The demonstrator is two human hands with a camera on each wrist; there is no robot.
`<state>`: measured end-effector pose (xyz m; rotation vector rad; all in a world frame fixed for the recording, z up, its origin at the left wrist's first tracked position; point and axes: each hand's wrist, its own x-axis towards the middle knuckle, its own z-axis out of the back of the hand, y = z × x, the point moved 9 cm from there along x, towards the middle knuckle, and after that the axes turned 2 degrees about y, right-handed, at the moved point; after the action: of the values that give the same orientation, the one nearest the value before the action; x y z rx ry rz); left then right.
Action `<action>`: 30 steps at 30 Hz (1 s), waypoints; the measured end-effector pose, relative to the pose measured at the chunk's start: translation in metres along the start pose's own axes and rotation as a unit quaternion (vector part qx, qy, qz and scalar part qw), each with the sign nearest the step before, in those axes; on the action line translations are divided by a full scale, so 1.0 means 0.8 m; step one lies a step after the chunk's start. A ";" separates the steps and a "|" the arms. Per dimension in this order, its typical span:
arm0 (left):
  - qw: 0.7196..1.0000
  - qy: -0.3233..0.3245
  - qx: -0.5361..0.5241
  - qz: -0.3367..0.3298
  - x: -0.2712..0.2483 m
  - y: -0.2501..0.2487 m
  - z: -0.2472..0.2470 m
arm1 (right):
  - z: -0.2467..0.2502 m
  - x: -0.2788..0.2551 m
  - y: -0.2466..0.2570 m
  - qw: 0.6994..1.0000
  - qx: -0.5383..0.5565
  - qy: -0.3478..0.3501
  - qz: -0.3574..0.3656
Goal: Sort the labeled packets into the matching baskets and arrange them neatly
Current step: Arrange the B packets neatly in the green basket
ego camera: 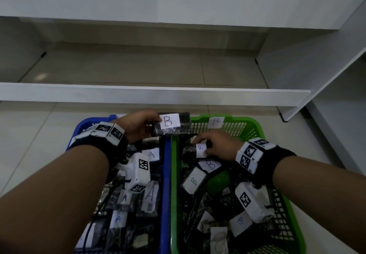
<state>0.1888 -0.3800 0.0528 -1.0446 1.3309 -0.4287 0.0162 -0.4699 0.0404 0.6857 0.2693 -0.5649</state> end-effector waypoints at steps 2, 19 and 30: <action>1.000 0.007 0.010 0.005 0.001 0.004 -0.002 | -0.009 0.000 0.002 0.999 -0.016 -0.021 0.018; 0.966 -0.054 0.239 -0.085 0.025 -0.015 -0.042 | -0.007 -0.025 -0.019 1.000 0.016 -0.015 0.009; 0.975 -0.063 0.198 -0.073 0.032 -0.010 -0.044 | -0.015 -0.020 -0.014 0.996 -0.044 -0.073 0.021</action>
<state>0.1646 -0.4170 0.0479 -0.8219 1.0047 -0.6961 -0.0037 -0.4627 0.0321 0.5606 0.1428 -0.5576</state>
